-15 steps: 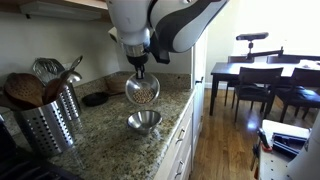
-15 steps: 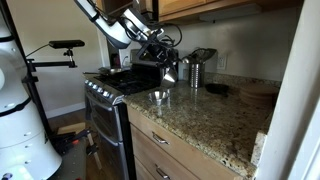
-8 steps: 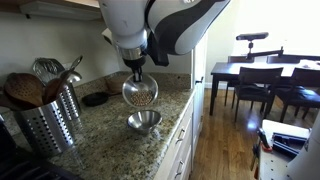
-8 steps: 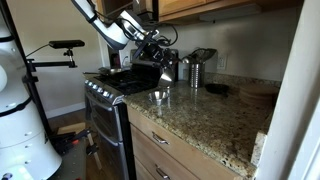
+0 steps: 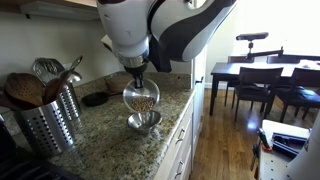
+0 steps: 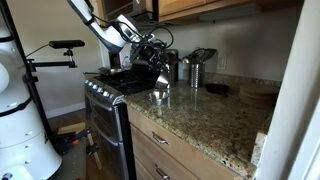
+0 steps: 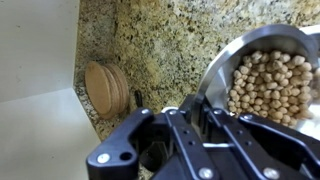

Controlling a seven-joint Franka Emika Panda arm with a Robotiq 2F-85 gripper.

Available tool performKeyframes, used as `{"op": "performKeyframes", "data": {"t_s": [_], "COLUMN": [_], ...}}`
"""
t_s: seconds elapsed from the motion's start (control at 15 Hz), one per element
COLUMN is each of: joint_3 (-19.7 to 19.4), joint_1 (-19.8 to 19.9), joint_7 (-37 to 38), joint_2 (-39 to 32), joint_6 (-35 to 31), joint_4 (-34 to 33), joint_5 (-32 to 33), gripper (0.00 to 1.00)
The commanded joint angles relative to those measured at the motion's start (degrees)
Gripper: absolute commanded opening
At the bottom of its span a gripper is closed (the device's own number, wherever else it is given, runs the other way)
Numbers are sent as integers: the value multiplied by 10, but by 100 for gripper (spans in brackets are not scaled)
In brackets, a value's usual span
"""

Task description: Pour the things in the bowl on the right into the bowl on the left

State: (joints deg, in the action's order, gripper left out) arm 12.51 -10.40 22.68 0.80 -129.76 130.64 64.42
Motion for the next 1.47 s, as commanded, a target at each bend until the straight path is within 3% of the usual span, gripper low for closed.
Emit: {"op": "performKeyframes", "data": {"t_s": [0.0, 1.4], "joint_3": [2, 29], "joint_1": [-9, -36], "joint_7": [48, 130], "joint_2": [16, 7], "joint_6": [28, 115], "joint_4": [19, 28], "joint_5": [48, 134], "gripper": [2, 2]}}
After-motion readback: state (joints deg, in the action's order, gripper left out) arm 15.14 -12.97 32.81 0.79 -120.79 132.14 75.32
